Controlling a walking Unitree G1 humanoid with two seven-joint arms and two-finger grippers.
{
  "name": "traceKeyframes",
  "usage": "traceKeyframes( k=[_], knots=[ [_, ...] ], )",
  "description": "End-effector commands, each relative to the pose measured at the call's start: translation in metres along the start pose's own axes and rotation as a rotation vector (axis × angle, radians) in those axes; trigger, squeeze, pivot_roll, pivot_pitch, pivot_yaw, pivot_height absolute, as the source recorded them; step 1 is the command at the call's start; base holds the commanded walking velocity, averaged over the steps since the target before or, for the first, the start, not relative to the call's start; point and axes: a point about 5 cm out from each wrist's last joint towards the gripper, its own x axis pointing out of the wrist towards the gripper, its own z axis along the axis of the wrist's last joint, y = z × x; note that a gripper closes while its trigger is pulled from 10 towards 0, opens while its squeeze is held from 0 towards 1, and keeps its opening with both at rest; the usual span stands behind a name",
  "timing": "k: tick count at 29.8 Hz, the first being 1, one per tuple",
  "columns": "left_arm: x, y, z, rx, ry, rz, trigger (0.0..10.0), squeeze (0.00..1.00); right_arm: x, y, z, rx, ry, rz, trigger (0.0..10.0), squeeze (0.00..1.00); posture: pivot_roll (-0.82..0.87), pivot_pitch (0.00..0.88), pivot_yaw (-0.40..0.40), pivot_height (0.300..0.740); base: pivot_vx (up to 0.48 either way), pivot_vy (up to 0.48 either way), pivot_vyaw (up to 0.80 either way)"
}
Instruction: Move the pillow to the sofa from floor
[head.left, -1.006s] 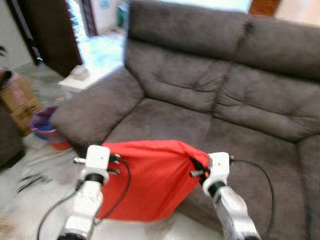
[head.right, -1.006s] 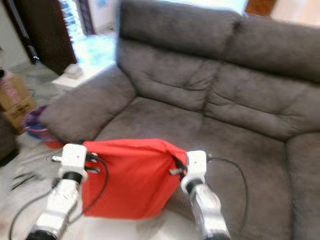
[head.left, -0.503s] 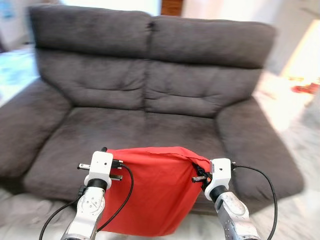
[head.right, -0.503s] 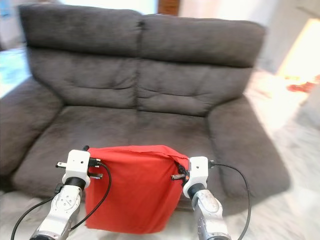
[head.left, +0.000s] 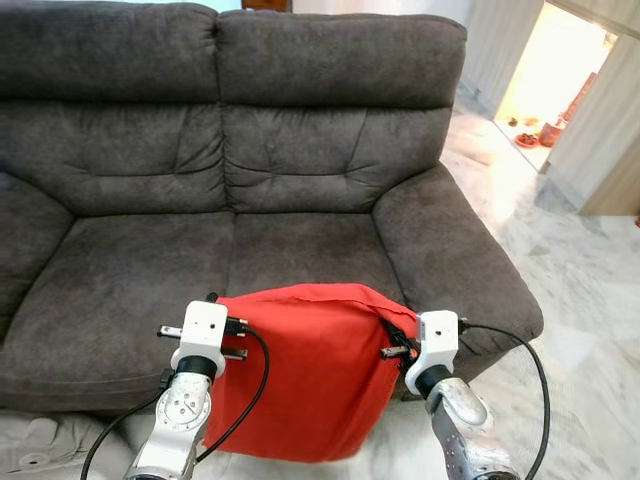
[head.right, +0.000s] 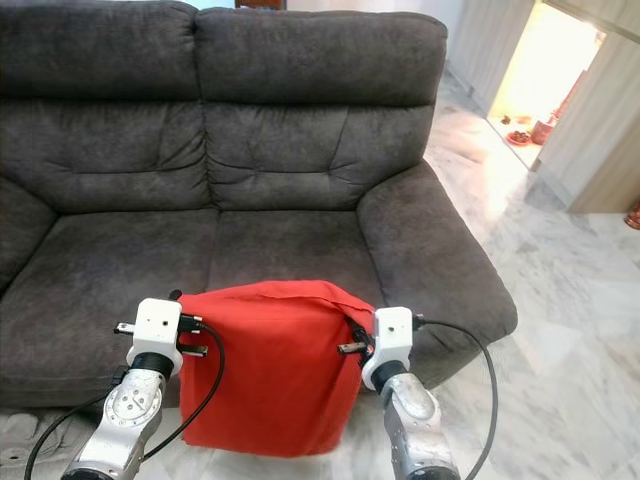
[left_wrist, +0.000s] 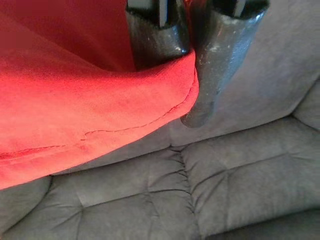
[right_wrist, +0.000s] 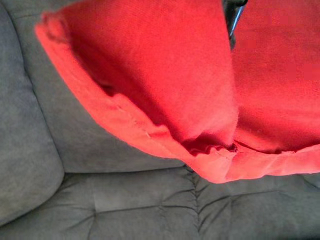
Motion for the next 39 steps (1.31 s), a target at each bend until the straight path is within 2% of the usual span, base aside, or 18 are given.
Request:
traceKeyframes(
  k=[1, 5, 8, 18, 29, 39],
  knots=[
    [0.006, 0.007, 0.017, -0.01, -0.077, 0.03, 10.0, 0.0, 0.002, 0.002, 0.012, -0.038, -0.064, 0.025, 10.0, 0.0, 0.1, 0.072, -0.027, 0.74, 0.0, -0.296, 0.0],
    [0.006, 0.006, 0.016, -0.013, -0.072, 0.027, 10.0, 0.0, 0.002, 0.005, 0.013, -0.043, -0.073, 0.052, 10.0, 0.0, 0.1, 0.068, -0.028, 0.74, 0.0, -0.433, 0.78],
    [0.005, 0.005, 0.016, -0.017, -0.072, 0.024, 10.0, 0.0, 0.002, 0.005, 0.015, 0.012, -0.096, 0.042, 10.0, 0.0, 0.1, 0.074, -0.028, 0.74, 0.0, -0.44, 0.0],
    [0.005, 0.004, 0.015, -0.032, -0.062, 0.018, 10.0, 0.0, 0.0, 0.003, 0.012, -0.005, -0.081, 0.049, 10.0, 0.0, 0.09, 0.081, -0.031, 0.74, 0.0, -0.423, 0.0],
    [0.004, 0.008, 0.018, -0.001, -0.09, 0.014, 10.0, 0.0, 0.001, 0.002, 0.018, -0.003, -0.107, 0.054, 10.0, 0.0, 0.09, 0.087, -0.027, 0.74, 0.0, 0.0, 0.0],
    [0.002, 0.006, 0.018, -0.058, -0.08, -0.011, 10.0, 0.0, 0.003, 0.004, 0.022, -0.001, -0.138, 0.046, 10.0, 0.0, 0.1, 0.09, -0.016, 0.74, 0.0, 0.0, 0.0]
  ],
)
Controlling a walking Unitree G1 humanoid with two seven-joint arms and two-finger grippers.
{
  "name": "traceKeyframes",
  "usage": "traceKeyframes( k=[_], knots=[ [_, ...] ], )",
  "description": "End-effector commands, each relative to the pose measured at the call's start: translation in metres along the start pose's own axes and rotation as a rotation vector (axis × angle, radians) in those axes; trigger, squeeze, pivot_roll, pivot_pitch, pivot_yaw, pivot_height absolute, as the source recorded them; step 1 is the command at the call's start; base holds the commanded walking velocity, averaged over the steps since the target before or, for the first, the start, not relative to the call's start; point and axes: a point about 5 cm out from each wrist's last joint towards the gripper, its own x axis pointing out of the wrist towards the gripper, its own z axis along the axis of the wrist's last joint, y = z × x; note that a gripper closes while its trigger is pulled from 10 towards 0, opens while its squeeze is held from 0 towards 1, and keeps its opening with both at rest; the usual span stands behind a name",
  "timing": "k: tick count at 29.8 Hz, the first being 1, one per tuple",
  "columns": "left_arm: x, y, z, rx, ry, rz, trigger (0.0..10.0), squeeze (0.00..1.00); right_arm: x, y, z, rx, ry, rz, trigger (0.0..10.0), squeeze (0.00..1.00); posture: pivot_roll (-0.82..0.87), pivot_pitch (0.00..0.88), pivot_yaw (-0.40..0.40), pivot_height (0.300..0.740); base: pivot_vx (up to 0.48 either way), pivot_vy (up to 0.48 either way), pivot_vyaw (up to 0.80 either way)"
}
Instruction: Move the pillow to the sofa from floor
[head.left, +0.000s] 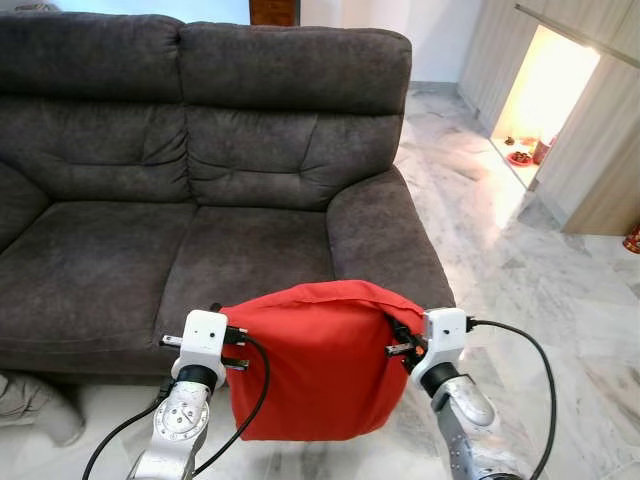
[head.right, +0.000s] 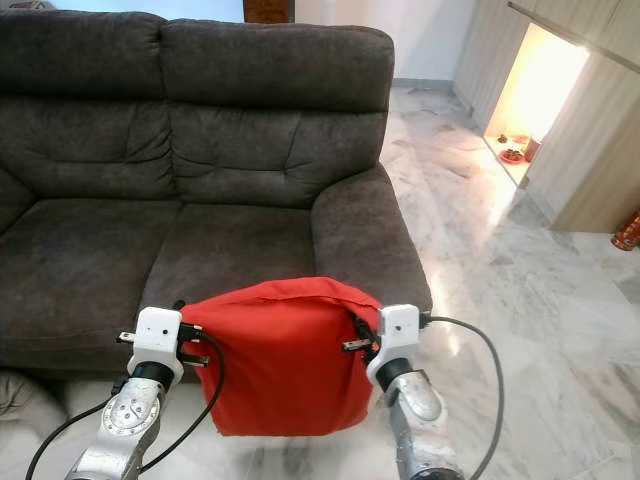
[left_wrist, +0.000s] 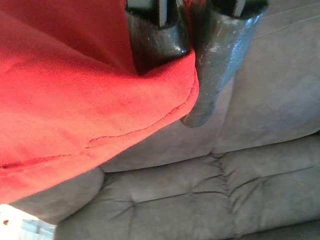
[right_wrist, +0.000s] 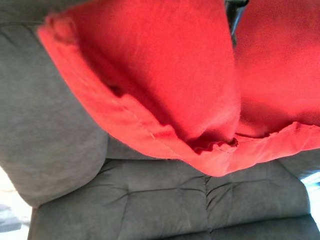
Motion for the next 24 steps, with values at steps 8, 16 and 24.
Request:
traceKeyframes(
  k=[8, 16, 24],
  knots=[
    [0.008, 0.004, 0.026, -0.035, -0.119, 0.003, 10.0, 0.0, 0.006, 0.0, 0.018, -0.011, -0.089, 0.001, 10.0, 0.0, 0.1, 0.074, -0.009, 0.74, 0.0, 0.0, 0.0],
    [0.009, 0.004, 0.029, -0.029, -0.132, -0.004, 10.0, 0.0, 0.008, 0.001, 0.03, 0.009, -0.171, -0.005, 10.0, 0.0, 0.1, 0.06, -0.009, 0.74, 0.19, 0.0, 0.0],
    [0.011, 0.011, 0.046, -0.006, -0.215, 0.036, 10.0, 0.0, 0.008, 0.006, 0.065, 0.004, -0.381, -0.009, 10.0, 0.0, 0.1, 0.056, -0.01, 0.74, 0.3, 0.0, 0.0]
  ],
)
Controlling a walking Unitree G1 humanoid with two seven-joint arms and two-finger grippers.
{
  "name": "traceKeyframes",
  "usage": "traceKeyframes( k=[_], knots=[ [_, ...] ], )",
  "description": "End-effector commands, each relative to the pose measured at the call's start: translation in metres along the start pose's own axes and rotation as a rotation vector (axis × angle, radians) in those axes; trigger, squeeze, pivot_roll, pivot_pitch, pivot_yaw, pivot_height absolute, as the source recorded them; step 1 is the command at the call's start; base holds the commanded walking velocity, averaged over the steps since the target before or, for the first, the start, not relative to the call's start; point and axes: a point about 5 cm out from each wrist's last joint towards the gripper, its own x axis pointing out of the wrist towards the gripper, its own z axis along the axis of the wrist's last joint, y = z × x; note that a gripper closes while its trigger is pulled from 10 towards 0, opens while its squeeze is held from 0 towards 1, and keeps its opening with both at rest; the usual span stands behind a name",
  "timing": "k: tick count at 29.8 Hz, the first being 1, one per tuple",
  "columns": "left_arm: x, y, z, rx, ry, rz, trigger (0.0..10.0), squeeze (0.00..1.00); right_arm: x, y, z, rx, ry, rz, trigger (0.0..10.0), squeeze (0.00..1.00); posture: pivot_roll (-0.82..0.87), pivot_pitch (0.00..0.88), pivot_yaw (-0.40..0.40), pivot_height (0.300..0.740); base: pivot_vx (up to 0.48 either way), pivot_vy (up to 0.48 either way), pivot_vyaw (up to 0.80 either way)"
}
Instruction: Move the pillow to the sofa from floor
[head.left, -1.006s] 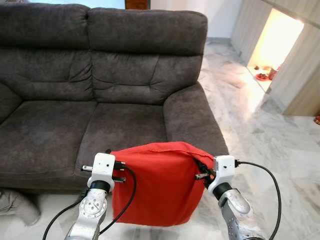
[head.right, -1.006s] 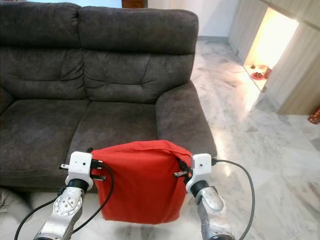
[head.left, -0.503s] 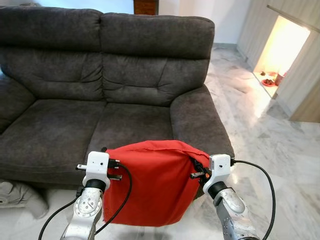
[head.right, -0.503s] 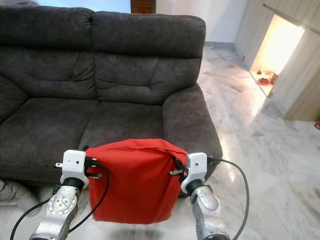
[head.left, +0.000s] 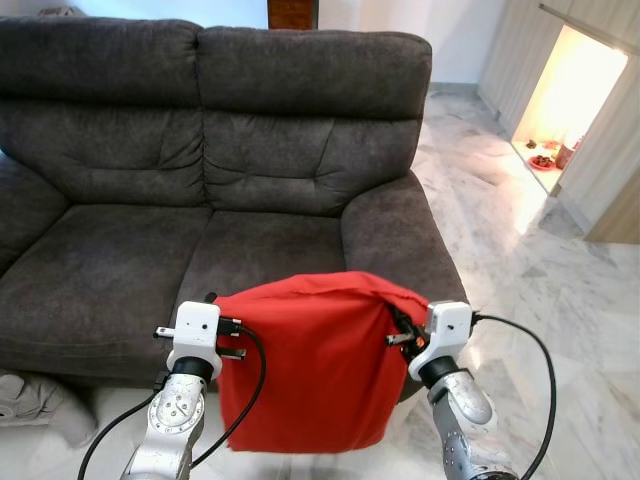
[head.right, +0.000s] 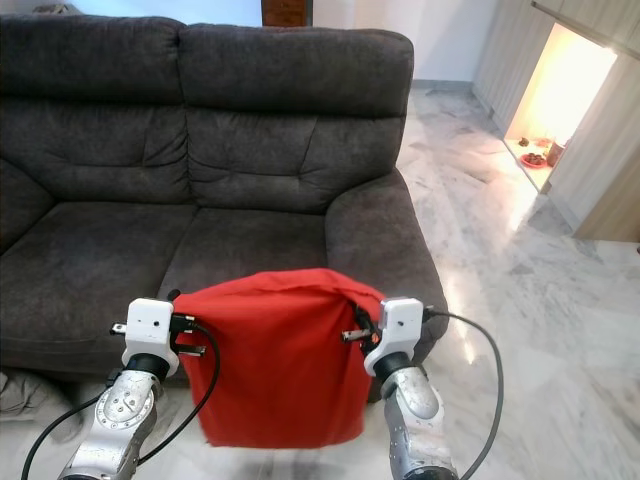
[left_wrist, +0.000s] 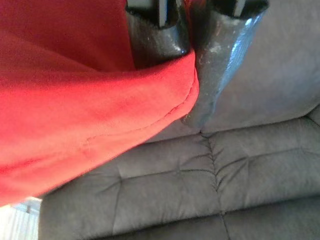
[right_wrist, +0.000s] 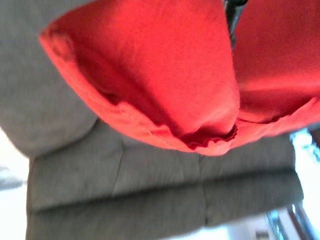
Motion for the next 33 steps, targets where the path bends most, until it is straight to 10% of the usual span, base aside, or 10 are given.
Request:
traceKeyframes(
  k=[1, 15, 33],
  knots=[
    [0.013, 0.011, 0.041, 0.076, -0.196, 0.036, 10.0, 0.0, 0.016, 0.006, 0.044, -0.005, -0.214, 0.025, 10.0, 0.0, 0.11, 0.061, -0.012, 0.74, 0.319, 0.0, 0.0],
    [0.028, 0.022, 0.103, 0.161, -0.4, 0.084, 10.0, 0.0, 0.031, 0.023, 0.085, -0.091, -0.334, 0.099, 10.0, 0.0, 0.11, 0.074, -0.018, 0.74, 0.329, 0.0, 0.0],
    [0.028, 0.023, 0.11, 0.142, -0.397, 0.084, 10.0, 0.0, 0.035, 0.033, 0.1, -0.093, -0.379, 0.124, 10.0, 0.0, 0.12, 0.076, -0.019, 0.74, 0.368, 0.0, 0.0]
  ],
)
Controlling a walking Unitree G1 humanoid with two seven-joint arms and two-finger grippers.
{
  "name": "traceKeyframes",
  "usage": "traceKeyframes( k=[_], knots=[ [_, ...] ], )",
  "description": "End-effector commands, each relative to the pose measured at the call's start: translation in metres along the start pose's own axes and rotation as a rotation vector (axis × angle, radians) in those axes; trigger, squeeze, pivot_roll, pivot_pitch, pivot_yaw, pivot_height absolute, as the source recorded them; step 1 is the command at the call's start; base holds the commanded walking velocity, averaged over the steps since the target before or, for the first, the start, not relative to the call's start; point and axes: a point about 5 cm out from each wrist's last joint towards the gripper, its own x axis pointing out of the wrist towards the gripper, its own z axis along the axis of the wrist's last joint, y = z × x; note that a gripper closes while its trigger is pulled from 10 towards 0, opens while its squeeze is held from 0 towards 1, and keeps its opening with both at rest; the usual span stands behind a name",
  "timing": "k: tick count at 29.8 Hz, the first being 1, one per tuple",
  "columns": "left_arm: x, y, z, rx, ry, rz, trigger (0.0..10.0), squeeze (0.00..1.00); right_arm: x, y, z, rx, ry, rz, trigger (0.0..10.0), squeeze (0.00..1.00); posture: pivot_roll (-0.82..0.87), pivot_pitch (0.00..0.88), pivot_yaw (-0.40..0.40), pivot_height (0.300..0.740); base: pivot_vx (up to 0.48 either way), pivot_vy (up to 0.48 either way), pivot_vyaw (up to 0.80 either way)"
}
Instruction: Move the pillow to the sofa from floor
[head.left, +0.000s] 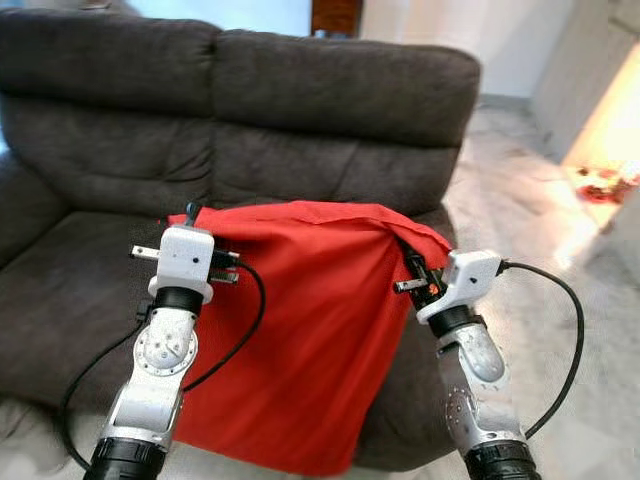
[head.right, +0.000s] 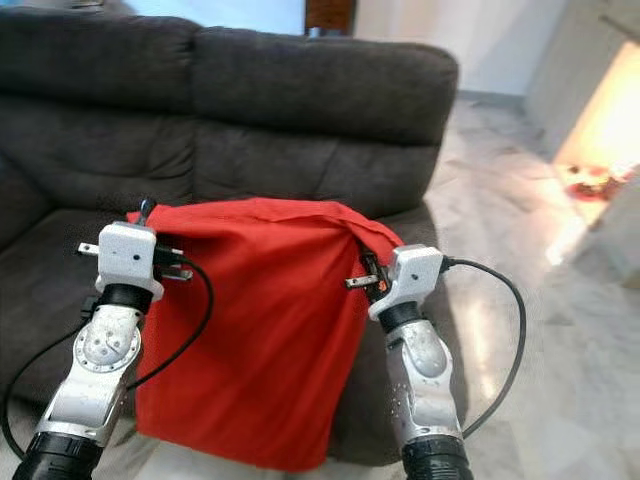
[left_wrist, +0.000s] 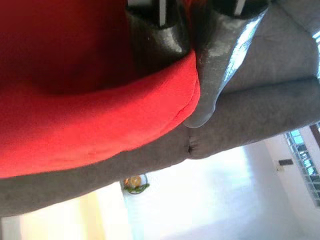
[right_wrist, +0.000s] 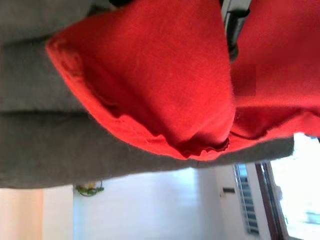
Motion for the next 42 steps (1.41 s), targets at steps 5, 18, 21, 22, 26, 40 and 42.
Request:
traceKeyframes(
  k=[5, 18, 21, 22, 26, 40, 42],
  knots=[
    [0.006, 0.007, 0.014, -0.004, -0.057, 0.018, 10.0, 0.0, 0.022, 0.013, 0.045, -0.023, -0.185, 0.07, 10.0, 0.0, 0.12, 0.077, -0.019, 0.74, 0.38, 0.0, 0.0],
    [0.008, 0.011, 0.017, -0.014, -0.065, 0.037, 10.0, 0.0, 0.038, 0.058, 0.09, 0.003, -0.331, 0.279, 10.0, 0.0, 0.13, 0.071, -0.023, 0.74, 0.382, 0.0, 0.0],
    [0.008, 0.009, 0.016, -0.022, -0.058, 0.031, 10.0, 0.0, 0.036, 0.071, 0.095, -0.001, -0.344, 0.348, 10.0, 0.0, 0.12, 0.071, -0.024, 0.74, 0.213, 0.0, 0.0],
    [0.008, 0.008, 0.016, -0.01, -0.059, 0.025, 10.0, 0.0, 0.034, 0.074, 0.094, -0.001, -0.338, 0.377, 10.0, 0.0, 0.12, 0.069, -0.024, 0.74, 0.0, 0.0, 0.0],
    [0.006, 0.006, 0.014, -0.028, -0.054, 0.024, 10.0, 0.0, 0.03, 0.073, 0.081, -0.019, -0.287, 0.388, 10.0, 0.0, 0.12, 0.068, -0.025, 0.74, 0.0, 0.0, 0.76],
    [0.007, 0.012, 0.013, -0.024, -0.044, 0.04, 10.0, 0.0, 0.027, 0.08, 0.077, -0.024, -0.238, 0.465, 10.0, 0.0, 0.13, 0.069, -0.029, 0.74, 0.0, 0.0, 0.79],
    [0.007, 0.012, 0.012, -0.023, -0.041, 0.043, 10.0, 0.0, 0.028, 0.079, 0.076, -0.014, -0.233, 0.458, 10.0, 0.0, 0.13, 0.07, -0.03, 0.74, 0.0, 0.0, 0.0]
  ],
)
